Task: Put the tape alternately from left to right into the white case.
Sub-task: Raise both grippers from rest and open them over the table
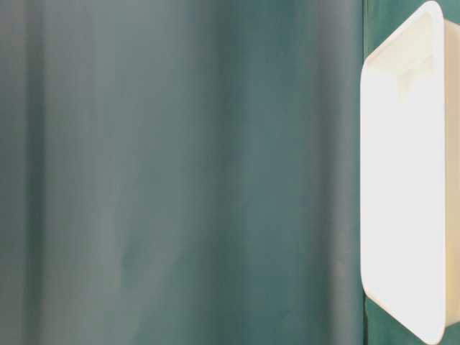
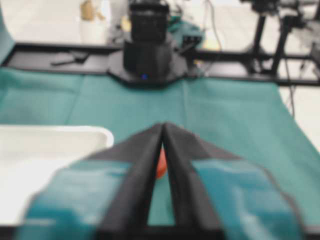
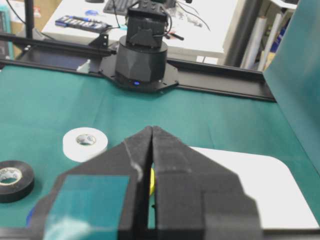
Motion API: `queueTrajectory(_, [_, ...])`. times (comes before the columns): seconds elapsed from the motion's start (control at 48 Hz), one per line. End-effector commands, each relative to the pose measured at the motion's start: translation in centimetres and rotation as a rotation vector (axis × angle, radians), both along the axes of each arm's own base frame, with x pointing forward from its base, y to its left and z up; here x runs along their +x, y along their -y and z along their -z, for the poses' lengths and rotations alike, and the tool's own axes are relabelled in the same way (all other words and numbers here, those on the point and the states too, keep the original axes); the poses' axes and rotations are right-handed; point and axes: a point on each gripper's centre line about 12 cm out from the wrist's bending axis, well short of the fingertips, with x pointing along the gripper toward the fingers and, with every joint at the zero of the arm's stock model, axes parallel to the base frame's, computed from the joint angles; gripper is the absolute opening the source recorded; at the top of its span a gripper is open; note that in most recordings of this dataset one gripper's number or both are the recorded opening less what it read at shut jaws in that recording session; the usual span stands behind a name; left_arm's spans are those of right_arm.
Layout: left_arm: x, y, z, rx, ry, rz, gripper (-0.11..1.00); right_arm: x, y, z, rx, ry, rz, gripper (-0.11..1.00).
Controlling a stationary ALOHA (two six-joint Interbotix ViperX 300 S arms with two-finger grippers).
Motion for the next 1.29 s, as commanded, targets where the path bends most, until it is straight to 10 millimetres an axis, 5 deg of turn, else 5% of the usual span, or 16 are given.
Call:
queueTrajectory(0.0, [0.2,0.0,-0.2,-0.002,0.003,0.001,-0.03,0.2,0.1,-0.4,0.001,0.009,0.005,0.06])
queueTrajectory(0.125, [0.2,0.0,0.1,0.002,-0.005,0.001,0.17,0.2,0.2,-0.4,0.003,0.009,0.011,0.35])
queueTrajectory(0.271, [0.2,0.0,0.1,0.003,-0.005,0.001,0.58,0.2,0.4,-0.4,0.003,0.009,0.02,0.78])
queueTrajectory(0.375, [0.2,0.1,0.1,0.003,-0.012,0.003,0.83,0.2,0.5,-0.5,0.003,0.012,0.023,0.83])
queueTrajectory(0.854, [2.1,0.2,0.1,0.026,-0.188,0.007,0.83,3.1,0.6,-0.9,0.073,-0.15,0.026,0.83])
queueTrajectory(1.27, [4.8,0.2,5.3,0.073,-0.558,0.023,0.83,5.9,0.9,1.8,0.076,-0.321,0.039,0.83])
